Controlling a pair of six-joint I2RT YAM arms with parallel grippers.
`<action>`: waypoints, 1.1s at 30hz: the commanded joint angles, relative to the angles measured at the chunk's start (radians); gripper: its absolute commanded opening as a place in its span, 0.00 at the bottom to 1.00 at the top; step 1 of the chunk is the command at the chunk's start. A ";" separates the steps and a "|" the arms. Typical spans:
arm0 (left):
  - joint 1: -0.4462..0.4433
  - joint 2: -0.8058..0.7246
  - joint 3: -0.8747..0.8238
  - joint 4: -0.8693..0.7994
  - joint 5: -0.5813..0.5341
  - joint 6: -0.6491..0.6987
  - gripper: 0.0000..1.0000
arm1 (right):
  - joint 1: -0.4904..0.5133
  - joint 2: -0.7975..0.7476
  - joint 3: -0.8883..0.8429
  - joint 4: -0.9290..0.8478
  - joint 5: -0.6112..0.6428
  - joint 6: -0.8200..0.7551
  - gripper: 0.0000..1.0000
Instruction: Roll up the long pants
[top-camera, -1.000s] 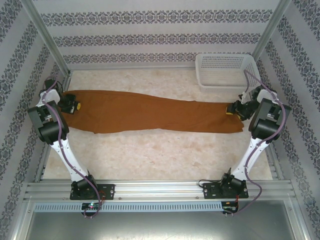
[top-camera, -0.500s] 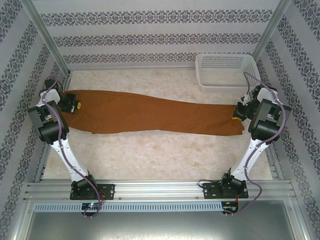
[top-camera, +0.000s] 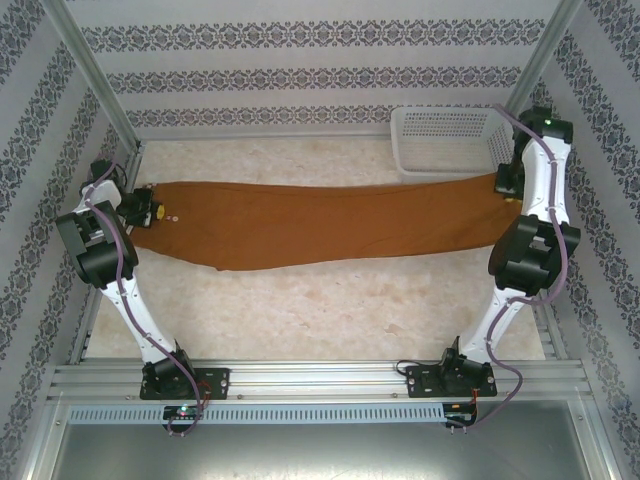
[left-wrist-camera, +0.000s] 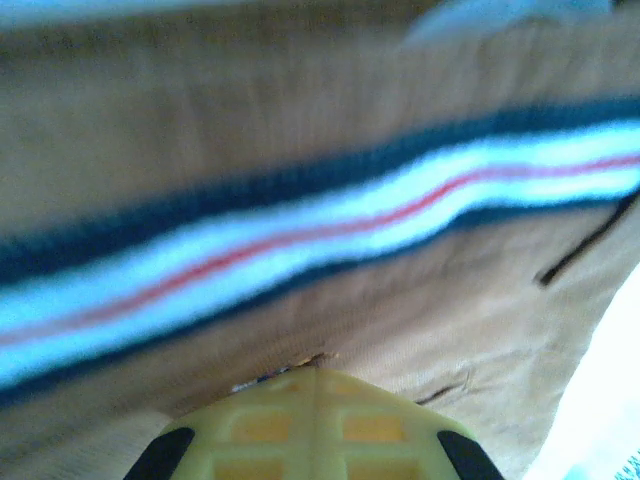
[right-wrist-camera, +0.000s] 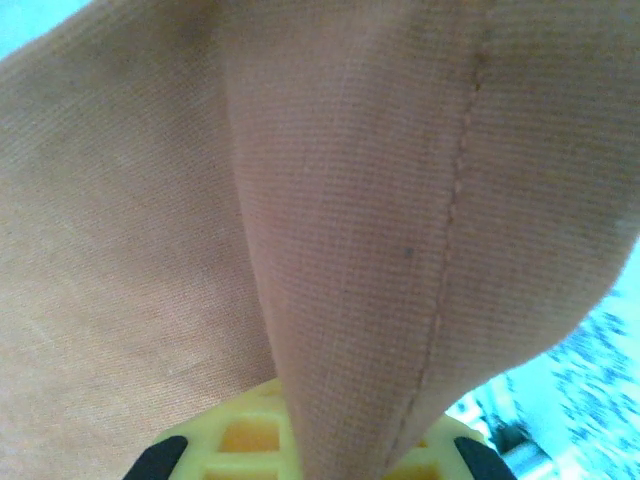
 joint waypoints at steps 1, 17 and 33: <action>0.002 -0.059 -0.002 0.001 -0.016 -0.003 0.00 | -0.016 0.012 0.094 -0.131 0.240 0.055 0.00; -0.087 -0.082 0.082 -0.110 -0.183 0.156 0.00 | -0.073 -0.030 0.131 -0.134 0.151 0.085 0.00; -0.154 -0.091 0.151 -0.194 -0.266 0.206 0.00 | 0.378 -0.016 0.307 -0.186 -0.389 0.212 0.00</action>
